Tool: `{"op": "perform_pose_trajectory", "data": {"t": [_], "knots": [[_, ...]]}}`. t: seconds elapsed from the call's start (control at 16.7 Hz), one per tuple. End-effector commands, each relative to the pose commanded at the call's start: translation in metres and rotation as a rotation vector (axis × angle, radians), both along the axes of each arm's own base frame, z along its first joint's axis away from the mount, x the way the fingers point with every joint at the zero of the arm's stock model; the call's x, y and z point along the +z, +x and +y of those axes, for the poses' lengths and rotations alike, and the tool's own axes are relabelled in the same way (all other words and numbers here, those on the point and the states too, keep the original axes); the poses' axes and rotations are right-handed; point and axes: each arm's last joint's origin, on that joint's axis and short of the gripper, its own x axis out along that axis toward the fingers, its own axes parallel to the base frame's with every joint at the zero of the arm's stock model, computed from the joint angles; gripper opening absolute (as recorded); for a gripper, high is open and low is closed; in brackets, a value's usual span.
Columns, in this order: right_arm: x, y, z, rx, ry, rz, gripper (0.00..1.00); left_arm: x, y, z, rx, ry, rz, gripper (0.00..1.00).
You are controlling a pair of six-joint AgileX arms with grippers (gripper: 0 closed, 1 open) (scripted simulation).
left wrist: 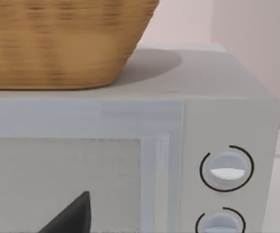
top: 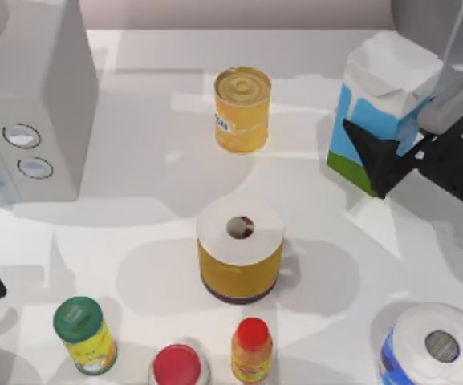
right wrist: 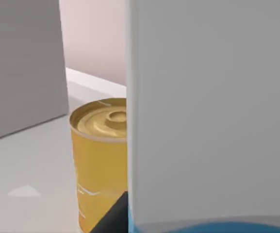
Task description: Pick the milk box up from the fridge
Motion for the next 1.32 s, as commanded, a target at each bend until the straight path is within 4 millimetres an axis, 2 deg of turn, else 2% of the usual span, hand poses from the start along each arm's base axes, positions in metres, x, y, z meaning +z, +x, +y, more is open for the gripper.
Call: {"op": "perform_pose_trajectory", "data": {"t": [0.3,1.08,1.32], "knots": [[-0.0032,0.0038,0.005,0.001,0.0,-0.006,0.0,0.0,0.0,0.0,0.0,0.0,0.0,1.0],[-0.0032,0.0038,0.005,0.001,0.0,-0.006,0.98,0.0,0.0,0.0,0.0,0.0,0.0,1.0],[-0.0032,0.0038,0.005,0.001,0.0,-0.006,1.0,0.0,0.0,0.0,0.0,0.0,0.0,1.0]]}}
